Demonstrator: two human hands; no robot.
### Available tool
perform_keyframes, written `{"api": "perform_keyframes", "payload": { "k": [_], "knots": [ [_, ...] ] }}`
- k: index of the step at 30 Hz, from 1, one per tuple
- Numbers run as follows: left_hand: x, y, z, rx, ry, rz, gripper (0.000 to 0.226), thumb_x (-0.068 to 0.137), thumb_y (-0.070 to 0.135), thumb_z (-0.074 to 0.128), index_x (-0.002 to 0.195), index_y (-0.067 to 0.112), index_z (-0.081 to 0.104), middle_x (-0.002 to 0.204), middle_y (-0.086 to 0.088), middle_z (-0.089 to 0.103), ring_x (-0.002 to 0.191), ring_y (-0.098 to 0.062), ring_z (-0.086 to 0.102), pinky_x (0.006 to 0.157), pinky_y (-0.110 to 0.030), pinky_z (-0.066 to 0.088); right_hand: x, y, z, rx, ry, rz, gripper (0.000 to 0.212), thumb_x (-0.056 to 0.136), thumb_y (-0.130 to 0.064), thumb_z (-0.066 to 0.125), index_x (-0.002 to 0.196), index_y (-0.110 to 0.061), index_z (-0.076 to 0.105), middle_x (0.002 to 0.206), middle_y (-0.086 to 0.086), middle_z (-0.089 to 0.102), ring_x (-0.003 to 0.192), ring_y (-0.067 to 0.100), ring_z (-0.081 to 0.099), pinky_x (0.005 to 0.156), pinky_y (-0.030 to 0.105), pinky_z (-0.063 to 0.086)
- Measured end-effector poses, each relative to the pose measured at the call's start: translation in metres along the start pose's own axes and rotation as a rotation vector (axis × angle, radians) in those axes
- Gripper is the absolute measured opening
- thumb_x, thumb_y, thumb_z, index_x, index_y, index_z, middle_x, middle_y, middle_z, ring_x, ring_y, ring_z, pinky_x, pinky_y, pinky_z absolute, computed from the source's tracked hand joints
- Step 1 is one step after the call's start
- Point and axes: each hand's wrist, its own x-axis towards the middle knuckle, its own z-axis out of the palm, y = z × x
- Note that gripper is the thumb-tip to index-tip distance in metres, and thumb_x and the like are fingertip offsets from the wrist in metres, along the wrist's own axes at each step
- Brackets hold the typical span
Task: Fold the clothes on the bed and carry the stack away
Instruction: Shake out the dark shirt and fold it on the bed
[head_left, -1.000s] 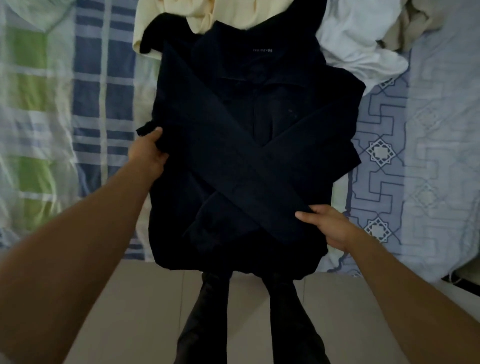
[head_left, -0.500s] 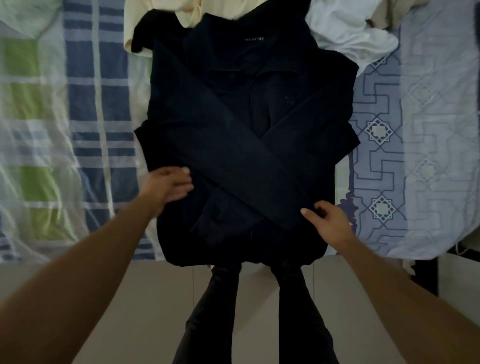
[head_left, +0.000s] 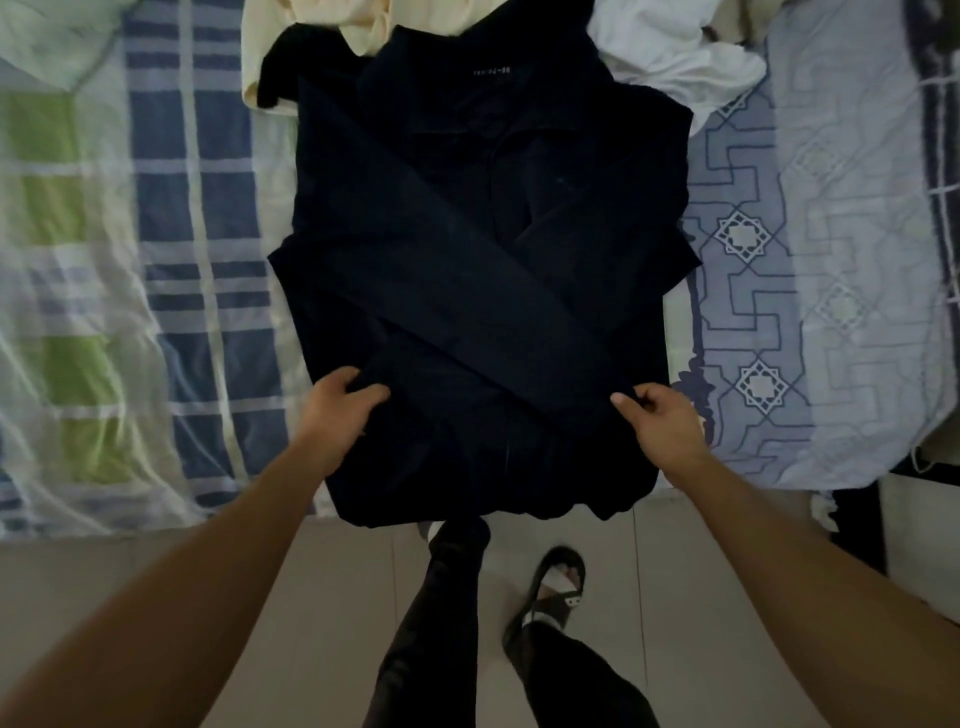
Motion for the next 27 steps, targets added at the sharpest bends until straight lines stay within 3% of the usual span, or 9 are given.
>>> {"api": "perform_keyframes", "payload": {
  "k": [3, 7, 10, 13, 17, 19, 21, 24, 27],
  "knots": [
    [-0.002, -0.019, 0.003, 0.102, 0.046, -0.023, 0.017, 0.087, 0.037, 0.079, 0.093, 0.024, 0.070, 0.083, -0.001, 0.075, 0.070, -0.021, 0.074, 0.054, -0.027, 0.060, -0.001, 0.007, 0.004, -0.172, 0.057, -0.068, 0.026, 0.095, -0.038, 0.071, 0.098, -0.013, 0.066, 0.089, 0.002, 0.068, 0.083, 0.021, 0.063, 0.076, 0.032, 0.048],
    [-0.015, -0.044, 0.006, 0.055, 0.261, -0.011, 0.025, 0.089, 0.038, 0.078, 0.098, 0.017, 0.067, 0.077, -0.003, 0.075, 0.066, -0.021, 0.074, 0.069, -0.038, 0.062, -0.009, 0.016, 0.000, -0.165, 0.224, -0.133, 0.030, 0.092, -0.045, 0.072, 0.101, -0.018, 0.060, 0.089, -0.003, 0.065, 0.084, 0.020, 0.061, 0.078, 0.034, 0.050],
    [-0.033, -0.069, 0.008, 0.197, 0.478, 0.007, 0.028, 0.089, 0.046, 0.073, 0.096, 0.022, 0.062, 0.082, 0.006, 0.067, 0.077, -0.018, 0.064, 0.073, -0.036, 0.052, -0.021, 0.034, -0.005, -0.119, 0.300, -0.095, 0.036, 0.094, -0.050, 0.065, 0.097, -0.015, 0.056, 0.087, -0.001, 0.063, 0.082, 0.023, 0.060, 0.076, 0.036, 0.048],
    [-0.050, -0.103, 0.015, 0.108, 0.612, -0.081, 0.033, 0.085, 0.035, 0.075, 0.106, 0.018, 0.056, 0.086, 0.007, 0.054, 0.089, -0.021, 0.054, 0.078, -0.036, 0.042, -0.034, 0.068, -0.005, -0.075, 0.285, 0.039, 0.034, 0.099, -0.041, 0.058, 0.094, -0.008, 0.061, 0.092, 0.010, 0.067, 0.086, 0.030, 0.061, 0.076, 0.037, 0.045],
    [-0.059, -0.143, 0.027, -0.126, 0.452, -0.184, 0.053, 0.080, 0.021, 0.082, 0.127, 0.009, 0.061, 0.110, -0.004, 0.068, 0.100, -0.024, 0.064, 0.085, -0.035, 0.048, -0.042, 0.114, 0.002, -0.210, 0.052, 0.109, 0.015, 0.090, -0.024, 0.066, 0.093, -0.009, 0.065, 0.096, 0.013, 0.071, 0.083, 0.029, 0.061, 0.074, 0.032, 0.043],
    [-0.054, -0.154, 0.026, -0.149, 0.370, -0.170, 0.058, 0.078, 0.021, 0.085, 0.131, 0.011, 0.063, 0.111, -0.003, 0.070, 0.097, -0.023, 0.067, 0.082, -0.034, 0.052, -0.038, 0.128, 0.006, -0.152, 0.003, 0.081, 0.026, 0.085, -0.023, 0.074, 0.105, -0.012, 0.062, 0.100, 0.009, 0.067, 0.090, 0.027, 0.062, 0.080, 0.034, 0.049],
    [-0.050, -0.162, 0.025, -0.128, 0.272, -0.163, 0.053, 0.077, 0.023, 0.088, 0.125, 0.014, 0.068, 0.099, 0.004, 0.072, 0.091, -0.017, 0.069, 0.077, -0.030, 0.053, -0.032, 0.136, 0.010, -0.093, 0.027, 0.042, 0.035, 0.081, -0.024, 0.080, 0.106, -0.016, 0.057, 0.102, 0.007, 0.065, 0.091, 0.025, 0.062, 0.083, 0.036, 0.052],
    [-0.052, -0.175, 0.027, 0.115, 0.210, -0.077, 0.043, 0.074, 0.027, 0.089, 0.114, 0.022, 0.073, 0.090, 0.010, 0.071, 0.081, -0.007, 0.064, 0.079, -0.029, 0.049, -0.030, 0.150, 0.014, -0.078, 0.031, -0.054, 0.021, 0.081, -0.020, 0.082, 0.086, -0.012, 0.063, 0.081, 0.007, 0.065, 0.073, 0.020, 0.060, 0.067, 0.028, 0.047],
    [-0.065, -0.193, 0.027, 0.006, 0.239, -0.051, 0.037, 0.074, 0.022, 0.084, 0.109, 0.024, 0.071, 0.090, 0.011, 0.073, 0.083, -0.009, 0.068, 0.083, -0.033, 0.054, -0.043, 0.159, 0.012, 0.060, 0.018, -0.109, 0.018, 0.083, -0.015, 0.073, 0.075, -0.003, 0.062, 0.072, 0.012, 0.062, 0.063, 0.015, 0.055, 0.060, 0.029, 0.040]
  ]
}}
